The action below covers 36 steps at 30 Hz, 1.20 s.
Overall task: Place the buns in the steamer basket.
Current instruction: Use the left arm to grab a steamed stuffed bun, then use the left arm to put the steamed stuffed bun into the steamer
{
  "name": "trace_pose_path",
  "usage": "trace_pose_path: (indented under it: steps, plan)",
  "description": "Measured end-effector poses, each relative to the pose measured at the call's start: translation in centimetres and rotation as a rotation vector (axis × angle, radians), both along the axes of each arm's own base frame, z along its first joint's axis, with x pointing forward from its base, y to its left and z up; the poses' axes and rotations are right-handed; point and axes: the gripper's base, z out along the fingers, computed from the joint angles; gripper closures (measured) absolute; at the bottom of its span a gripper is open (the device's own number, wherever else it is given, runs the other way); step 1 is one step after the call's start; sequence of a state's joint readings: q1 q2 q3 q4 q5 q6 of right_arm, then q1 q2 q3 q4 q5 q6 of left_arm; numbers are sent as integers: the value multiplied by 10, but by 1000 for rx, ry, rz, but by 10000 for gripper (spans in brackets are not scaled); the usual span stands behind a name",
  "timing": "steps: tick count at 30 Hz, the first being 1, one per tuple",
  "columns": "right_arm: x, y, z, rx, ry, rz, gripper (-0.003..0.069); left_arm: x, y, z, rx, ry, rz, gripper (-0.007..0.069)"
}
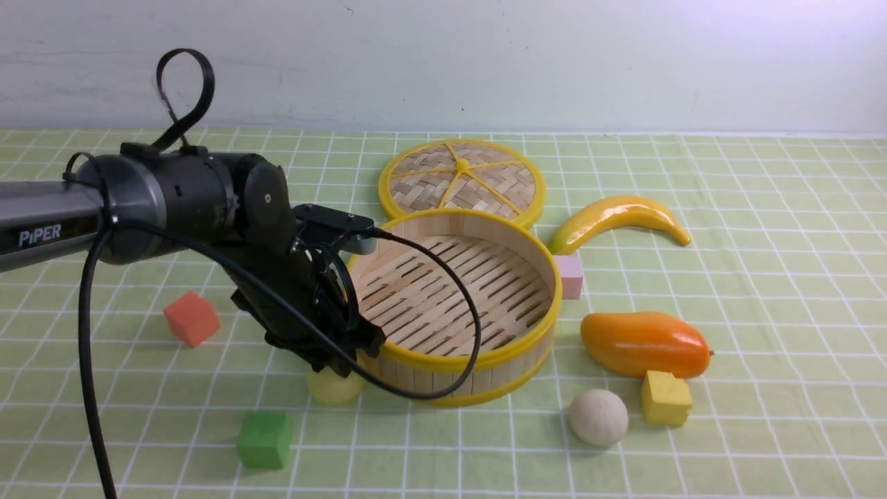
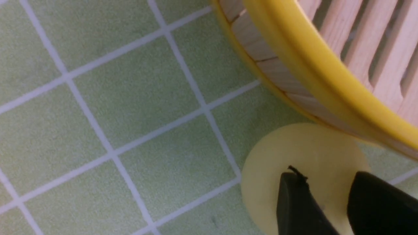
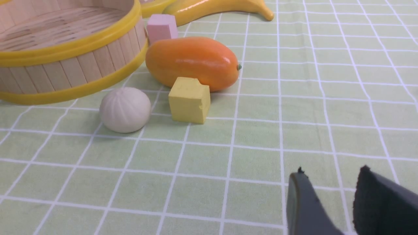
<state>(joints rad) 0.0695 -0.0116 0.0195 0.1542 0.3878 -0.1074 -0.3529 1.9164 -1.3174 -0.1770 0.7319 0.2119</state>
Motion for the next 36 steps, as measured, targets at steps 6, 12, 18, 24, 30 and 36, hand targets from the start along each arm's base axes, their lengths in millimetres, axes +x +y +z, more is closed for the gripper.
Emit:
trace_pose_path:
  steps: [6,12,18,24,30,36]
  plan:
    - [0,0,0,0,0,0,420,-1,1,0,0,24,32,629]
    - [0,0,0,0,0,0,420,-12,4,28,10,47,50,638]
    - [0,0,0,0,0,0,420,-35,-18,108,-64,-148,-27,638]
    - [0,0,0,0,0,0,420,-7,-57,95,-67,-181,-89,638]
    - [0,0,0,0,0,0,420,31,-70,41,42,-126,-95,627]
    - [0,0,0,0,0,0,420,44,-76,34,64,-84,-82,436]
